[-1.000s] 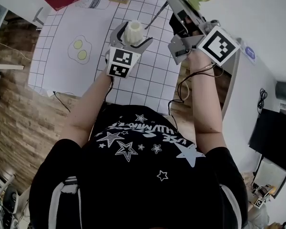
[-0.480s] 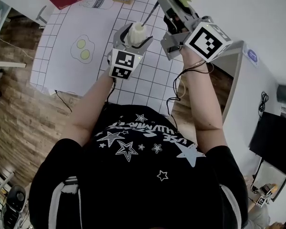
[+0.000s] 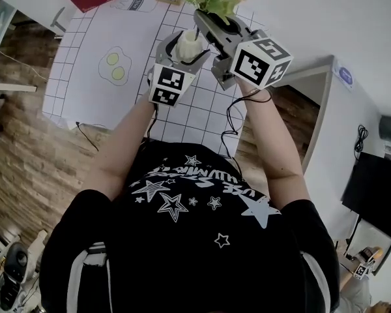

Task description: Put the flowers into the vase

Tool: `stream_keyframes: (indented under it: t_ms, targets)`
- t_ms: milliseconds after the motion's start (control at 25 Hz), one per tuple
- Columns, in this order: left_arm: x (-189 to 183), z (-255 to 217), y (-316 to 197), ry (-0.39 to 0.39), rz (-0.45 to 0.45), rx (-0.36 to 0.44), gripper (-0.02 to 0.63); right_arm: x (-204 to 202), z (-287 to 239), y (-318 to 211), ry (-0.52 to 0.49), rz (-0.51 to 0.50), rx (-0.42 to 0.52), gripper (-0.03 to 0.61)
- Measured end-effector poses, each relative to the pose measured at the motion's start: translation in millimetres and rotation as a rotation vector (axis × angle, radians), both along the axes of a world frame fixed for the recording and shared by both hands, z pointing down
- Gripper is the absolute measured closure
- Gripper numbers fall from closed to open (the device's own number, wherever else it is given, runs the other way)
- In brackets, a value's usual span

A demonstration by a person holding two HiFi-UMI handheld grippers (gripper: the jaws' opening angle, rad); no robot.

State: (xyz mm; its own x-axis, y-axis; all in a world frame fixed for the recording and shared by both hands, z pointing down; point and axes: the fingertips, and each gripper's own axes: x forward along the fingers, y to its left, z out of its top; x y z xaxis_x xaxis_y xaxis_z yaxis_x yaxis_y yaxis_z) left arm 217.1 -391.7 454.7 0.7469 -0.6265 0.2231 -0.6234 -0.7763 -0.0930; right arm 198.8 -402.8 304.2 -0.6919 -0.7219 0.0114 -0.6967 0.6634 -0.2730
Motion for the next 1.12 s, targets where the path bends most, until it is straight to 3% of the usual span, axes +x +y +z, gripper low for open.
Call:
stream_keyframes:
  t_ms: [240, 440, 1120]
  targets:
    - [2, 0, -1, 0.006, 0.005, 0.005, 0.253, -7, 25, 11, 0.076, -0.068, -0.051, 0.529]
    - [1, 1, -2, 0.006, 0.008, 0.006, 0.253, -12, 52, 20, 0.209, -0.112, -0.08, 0.523]
    - [3, 1, -1, -0.001, 0.016, 0.013, 0.253, -17, 58, 39, 0.389, -0.062, -0.039, 0.422]
